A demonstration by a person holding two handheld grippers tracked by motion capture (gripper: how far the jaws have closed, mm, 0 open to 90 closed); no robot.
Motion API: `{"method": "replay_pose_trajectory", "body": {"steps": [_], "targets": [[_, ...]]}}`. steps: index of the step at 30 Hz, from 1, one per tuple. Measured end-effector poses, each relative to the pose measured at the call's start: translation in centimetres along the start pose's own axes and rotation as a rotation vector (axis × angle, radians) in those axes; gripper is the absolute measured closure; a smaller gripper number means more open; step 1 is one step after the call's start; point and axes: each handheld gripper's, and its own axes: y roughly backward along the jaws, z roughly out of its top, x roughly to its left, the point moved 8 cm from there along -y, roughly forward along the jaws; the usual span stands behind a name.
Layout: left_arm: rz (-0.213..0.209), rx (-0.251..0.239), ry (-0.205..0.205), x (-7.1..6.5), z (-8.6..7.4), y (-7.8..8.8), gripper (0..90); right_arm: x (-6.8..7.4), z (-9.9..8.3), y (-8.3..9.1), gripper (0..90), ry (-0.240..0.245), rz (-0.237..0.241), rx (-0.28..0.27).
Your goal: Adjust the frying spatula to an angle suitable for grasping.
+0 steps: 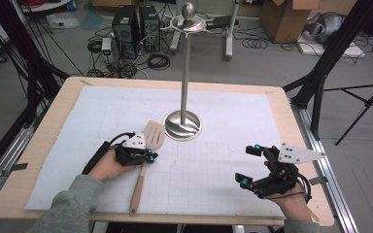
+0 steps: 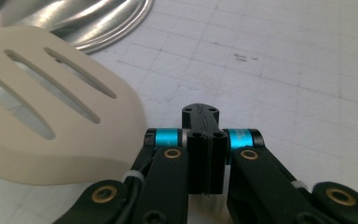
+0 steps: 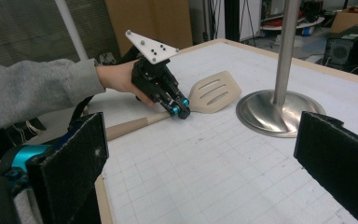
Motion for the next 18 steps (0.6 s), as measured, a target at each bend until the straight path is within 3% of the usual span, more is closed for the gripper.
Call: {"method": "replay_pose_trajectory", "body": {"steps": [7,10,11,13,18], "targets": [[0.048,0.019,-0.004,0.3,-0.6,1.0,89.9,-0.1,-0.1,0.0,1.8,0.000,0.001,0.001],[0.075,0.017,0.017,0.7,-1.1,1.5,89.9,-0.2,-0.1,-0.2,1.8,0.002,0.008,0.005],[0.073,0.008,0.053,0.9,-1.2,1.6,89.9,-0.2,-0.1,-0.2,1.8,0.002,0.008,0.005],[0.073,-0.007,0.075,0.9,-1.5,2.2,90.0,-0.3,0.0,-0.3,1.8,0.000,0.010,0.001],[0.085,-0.019,0.085,0.9,-2.2,2.9,90.0,-0.4,0.1,-0.5,1.8,-0.001,0.017,0.003]]}}
